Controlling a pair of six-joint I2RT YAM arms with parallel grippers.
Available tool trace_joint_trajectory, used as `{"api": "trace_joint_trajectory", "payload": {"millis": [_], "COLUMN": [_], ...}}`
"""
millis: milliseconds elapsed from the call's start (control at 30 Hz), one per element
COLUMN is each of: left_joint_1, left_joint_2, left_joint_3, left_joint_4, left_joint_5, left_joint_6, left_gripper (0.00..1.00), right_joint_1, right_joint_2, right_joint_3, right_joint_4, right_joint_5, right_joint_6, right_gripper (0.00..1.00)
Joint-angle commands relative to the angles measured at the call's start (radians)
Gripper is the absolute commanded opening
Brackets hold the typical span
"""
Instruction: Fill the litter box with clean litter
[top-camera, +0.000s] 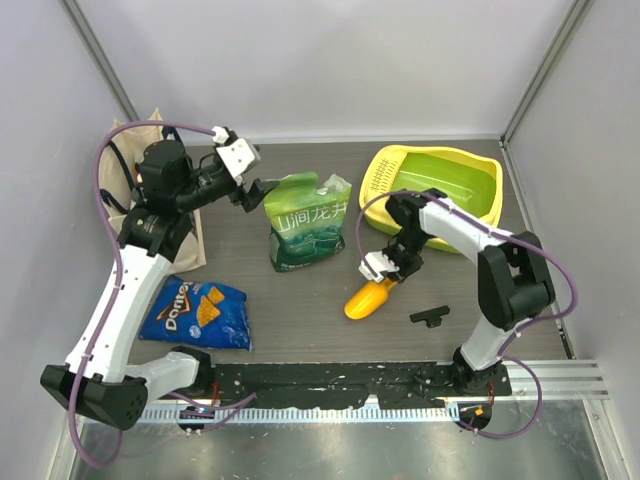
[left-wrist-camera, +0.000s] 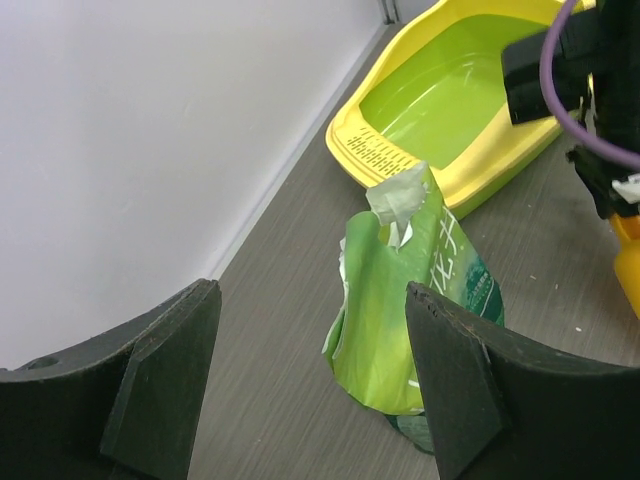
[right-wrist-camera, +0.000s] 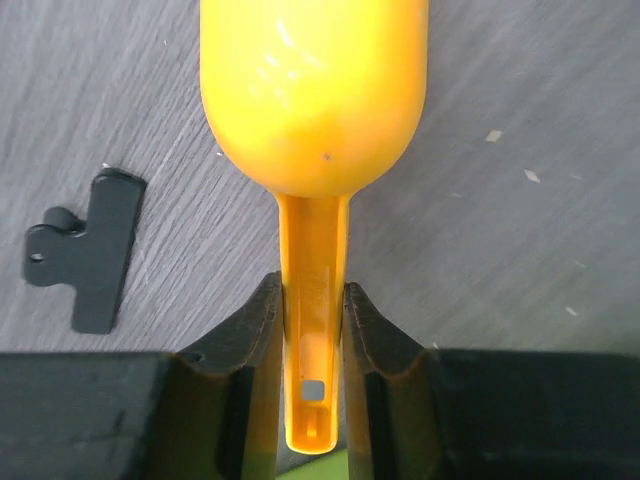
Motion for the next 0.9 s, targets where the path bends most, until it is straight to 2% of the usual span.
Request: {"api": "trace_joint_trajectory", "payload": {"millis": [0, 100, 167, 200, 267, 333, 400, 433, 500, 567, 733, 867], "left_joint_1": [-0.003, -0.043, -0.107, -0.129, -0.182, -0.21, -0.232, -0.233, -0.233, -0.235, -0.233, -0.233], "left_joint_2": [-0.008, -0.007, -0.005, -0.01, -0.034, -0.059, -0.074, -0.08, -0.091, -0.093, -0.068, -0.044], "left_joint_3": [0.06, 0.089, 0.091, 0.081, 0.034, -0.018, -0.054, -0.081, -0.1, -0.118, -0.123, -0.118], "left_joint_4": [0.001, -0.131, -0.206, -0.206, -0.193, -0.167, -0.154, -0.154, -0.147, -0.14, -0.127, -0.113], "left_joint_5": [0.072, 0.094, 0.054, 0.049, 0.034, 0.015, -0.006, -0.008, -0.011, -0.002, 0.011, 0.038], "left_joint_6": [0.019, 0.141, 0.164, 0.164, 0.189, 0.287, 0.424, 0.469, 0.552, 0.604, 0.778, 0.815], "left_gripper": [0.78, 0.78, 0.75, 0.74, 0.73, 0.73, 0.74, 0.74, 0.74, 0.75, 0.72, 0.7], "right_joint_1": [0.011, 0.008, -0.014, -0.021, -0.024, -0.023, -0.026, -0.031, -0.064, -0.081, -0.084, -0.084], "right_joint_2": [-0.119, -0.136, -0.136, -0.132, -0.135, -0.133, -0.103, -0.084, -0.04, -0.026, -0.031, -0.032], "right_joint_3": [0.152, 0.257, 0.339, 0.365, 0.42, 0.461, 0.5, 0.55, 0.592, 0.638, 0.663, 0.658], "right_joint_4": [-0.203, -0.317, -0.349, -0.366, -0.366, -0.366, -0.365, -0.365, -0.363, -0.362, -0.363, -0.362], "right_joint_5": [-0.136, -0.178, -0.247, -0.281, -0.379, -0.474, -0.499, -0.5, -0.537, -0.589, -0.649, -0.644], "right_joint_6": [0.169, 0.278, 0.368, 0.467, 0.566, 0.682, 0.761, 0.853, 0.921, 0.97, 0.978, 0.979], "right_gripper": [0.05, 0.04, 0.04, 0.03, 0.03, 0.03, 0.03, 0.04, 0.05, 0.05, 0.01, 0.01]}}
